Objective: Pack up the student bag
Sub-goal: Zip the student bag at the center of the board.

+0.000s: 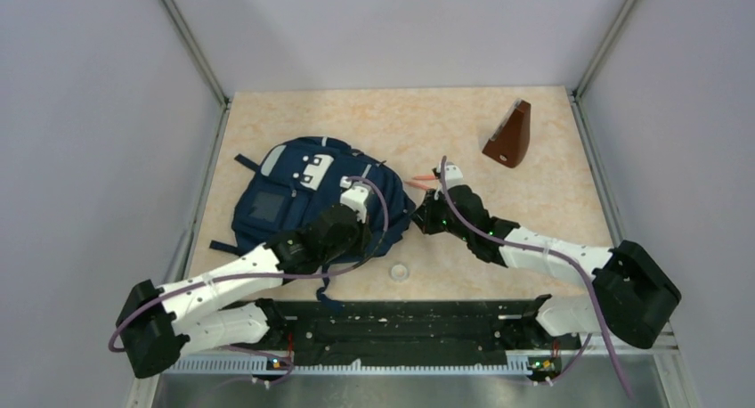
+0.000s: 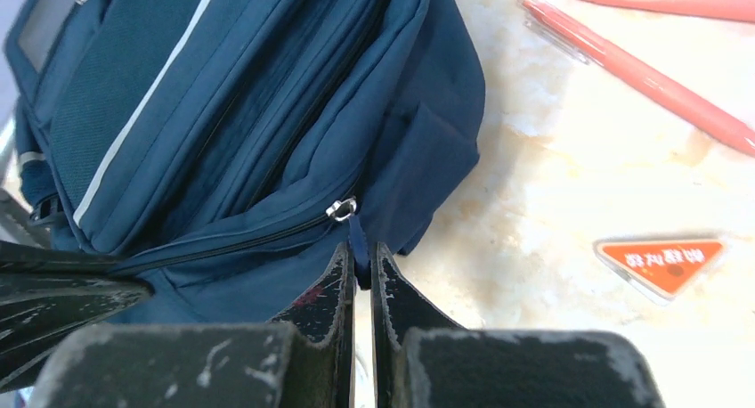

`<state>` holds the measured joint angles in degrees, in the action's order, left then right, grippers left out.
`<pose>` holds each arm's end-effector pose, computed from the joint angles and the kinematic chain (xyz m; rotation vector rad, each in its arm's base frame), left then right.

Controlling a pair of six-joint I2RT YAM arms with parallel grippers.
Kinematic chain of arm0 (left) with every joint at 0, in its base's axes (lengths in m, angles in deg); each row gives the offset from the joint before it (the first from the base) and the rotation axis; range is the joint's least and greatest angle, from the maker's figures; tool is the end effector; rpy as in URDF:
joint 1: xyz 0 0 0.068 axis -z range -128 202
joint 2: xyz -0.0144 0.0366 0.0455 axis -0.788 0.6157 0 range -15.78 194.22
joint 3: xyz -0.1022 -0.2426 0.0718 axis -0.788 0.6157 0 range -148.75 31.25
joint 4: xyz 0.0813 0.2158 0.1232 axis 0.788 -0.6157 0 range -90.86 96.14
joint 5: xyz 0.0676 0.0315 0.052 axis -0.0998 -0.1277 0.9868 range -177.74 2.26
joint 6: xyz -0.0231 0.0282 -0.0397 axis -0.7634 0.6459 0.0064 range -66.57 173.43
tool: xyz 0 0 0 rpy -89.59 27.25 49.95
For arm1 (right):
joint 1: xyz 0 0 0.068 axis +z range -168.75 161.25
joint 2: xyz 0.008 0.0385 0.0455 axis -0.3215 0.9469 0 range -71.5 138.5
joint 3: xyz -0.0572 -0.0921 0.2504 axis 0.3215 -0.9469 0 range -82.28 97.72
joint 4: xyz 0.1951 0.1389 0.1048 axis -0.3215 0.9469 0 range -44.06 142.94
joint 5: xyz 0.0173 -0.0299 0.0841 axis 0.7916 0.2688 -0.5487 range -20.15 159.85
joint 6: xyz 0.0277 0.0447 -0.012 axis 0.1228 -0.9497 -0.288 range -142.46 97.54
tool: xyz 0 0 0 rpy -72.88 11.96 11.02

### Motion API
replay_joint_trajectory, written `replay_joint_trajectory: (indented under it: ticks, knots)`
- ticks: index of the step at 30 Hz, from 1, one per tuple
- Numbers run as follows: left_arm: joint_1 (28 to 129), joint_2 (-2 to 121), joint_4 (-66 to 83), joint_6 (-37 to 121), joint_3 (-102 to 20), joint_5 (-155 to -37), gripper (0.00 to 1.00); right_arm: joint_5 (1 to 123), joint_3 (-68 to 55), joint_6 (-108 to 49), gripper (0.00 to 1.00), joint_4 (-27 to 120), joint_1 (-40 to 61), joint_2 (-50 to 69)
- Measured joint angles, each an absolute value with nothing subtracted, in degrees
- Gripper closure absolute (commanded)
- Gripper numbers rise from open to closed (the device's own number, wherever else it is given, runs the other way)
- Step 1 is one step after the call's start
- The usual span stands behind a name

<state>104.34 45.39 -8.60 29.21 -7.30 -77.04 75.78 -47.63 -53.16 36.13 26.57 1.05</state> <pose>0.1448 -0.1769 0.2399 0.4475 2.2172 -0.5263 0.1907 0.1876 0.2107 -0.2059 2.1259 0.7014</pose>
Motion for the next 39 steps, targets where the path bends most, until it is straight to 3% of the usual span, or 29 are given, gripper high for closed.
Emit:
replay_joint_trajectory:
  ticks: [19,21,23,25,27,33,39]
  knots:
    - [104.3,21.3,-33.6,18.9,-6.9,-65.6,1.00,66.7,-43.1,-55.2,1.00,28.9,23.3,10.3]
    - [104.3,20.5,-35.4,19.1,-7.5,-65.5,0.89,65.2,-43.2,-54.8,1.00,28.3,23.1,10.4]
    - [104.3,20.0,-36.4,20.1,-8.1,-65.8,0.66,63.7,-43.3,-54.0,1.00,27.3,23.0,10.3]
    - [104.2,19.8,-36.9,21.4,-8.7,-66.1,0.49,63.4,-43.7,-52.9,1.00,27.0,23.0,10.0]
    - [104.0,19.4,-36.6,22.8,-9.8,-66.4,0.39,63.9,-44.5,-51.6,1.00,27.7,23.0,9.4]
    - [103.7,21.8,-28.4,26.2,-12.2,-69.1,0.33,64.8,-47.0,-49.9,1.00,28.7,24.5,7.2]
    - [103.7,35.1,-18.8,28.4,-14.6,-71.5,0.32,65.1,-47.7,-49.9,1.00,27.9,26.2,6.4]
